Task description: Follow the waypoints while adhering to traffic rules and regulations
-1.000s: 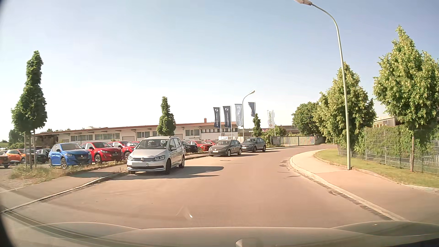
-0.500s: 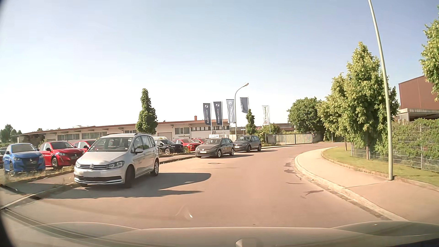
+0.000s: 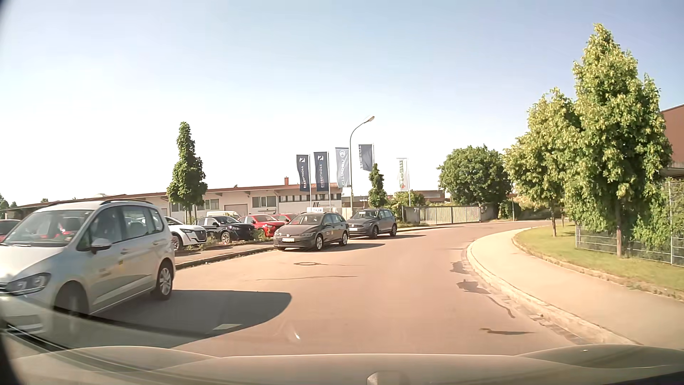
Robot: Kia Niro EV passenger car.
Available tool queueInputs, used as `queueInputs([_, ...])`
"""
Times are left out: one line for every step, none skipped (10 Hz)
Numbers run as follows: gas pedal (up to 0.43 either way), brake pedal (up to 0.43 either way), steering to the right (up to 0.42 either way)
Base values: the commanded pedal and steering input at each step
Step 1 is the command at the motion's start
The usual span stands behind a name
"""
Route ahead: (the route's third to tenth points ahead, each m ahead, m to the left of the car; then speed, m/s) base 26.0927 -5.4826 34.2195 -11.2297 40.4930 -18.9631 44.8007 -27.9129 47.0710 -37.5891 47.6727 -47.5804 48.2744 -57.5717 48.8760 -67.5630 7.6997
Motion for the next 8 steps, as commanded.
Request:
queueInputs([0.039,0.0,0.045])
queueInputs([0.039,0.0,0.048])
queueInputs([0.02,0.0,0.051])
queueInputs([0.0,0.0,0.054])
queueInputs([0.0,0.0,0.056])
queueInputs([0.0,0.0,0.058])
queueInputs([0.0,0.0,0.058])
queueInputs([0.008,0.0,0.057])
